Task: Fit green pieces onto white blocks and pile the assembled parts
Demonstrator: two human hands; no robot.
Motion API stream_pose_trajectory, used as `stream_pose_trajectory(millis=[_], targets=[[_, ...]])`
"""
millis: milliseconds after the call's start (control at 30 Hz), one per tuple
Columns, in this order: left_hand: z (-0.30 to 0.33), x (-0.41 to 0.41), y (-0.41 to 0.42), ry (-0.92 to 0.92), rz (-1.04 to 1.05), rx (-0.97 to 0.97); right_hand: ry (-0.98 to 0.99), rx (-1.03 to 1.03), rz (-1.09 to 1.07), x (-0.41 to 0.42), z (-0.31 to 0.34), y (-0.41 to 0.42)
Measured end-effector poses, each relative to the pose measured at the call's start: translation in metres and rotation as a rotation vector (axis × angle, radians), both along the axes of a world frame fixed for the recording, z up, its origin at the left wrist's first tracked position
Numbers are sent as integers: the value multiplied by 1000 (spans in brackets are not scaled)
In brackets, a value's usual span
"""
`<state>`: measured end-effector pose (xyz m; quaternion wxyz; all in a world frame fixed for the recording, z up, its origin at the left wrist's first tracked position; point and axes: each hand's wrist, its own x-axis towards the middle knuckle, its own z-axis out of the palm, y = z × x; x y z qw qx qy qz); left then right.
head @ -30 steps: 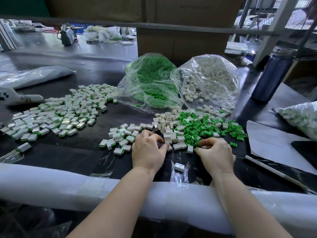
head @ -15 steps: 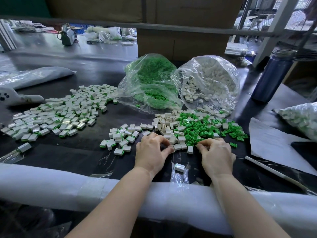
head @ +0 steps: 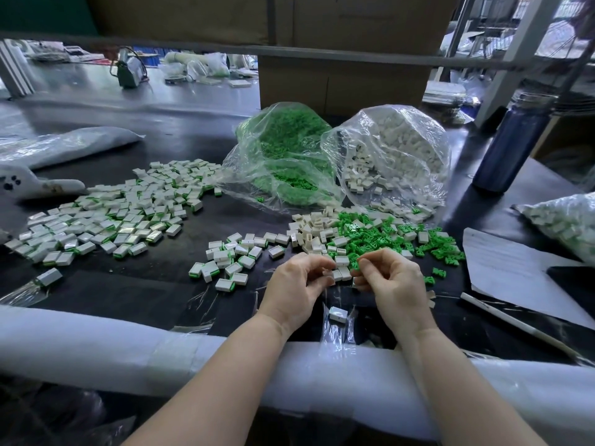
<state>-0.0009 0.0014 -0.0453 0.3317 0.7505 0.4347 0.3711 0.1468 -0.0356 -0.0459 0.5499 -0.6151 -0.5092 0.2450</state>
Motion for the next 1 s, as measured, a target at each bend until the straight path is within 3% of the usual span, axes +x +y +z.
stream_pose_trajectory(millis=[300, 1000], targets=[[2, -1, 3, -237, -32, -257, 26, -19, 153, -2, 2, -2], [-5, 1, 7, -254, -99, -263, 81, -48, 220, -1, -1, 0]])
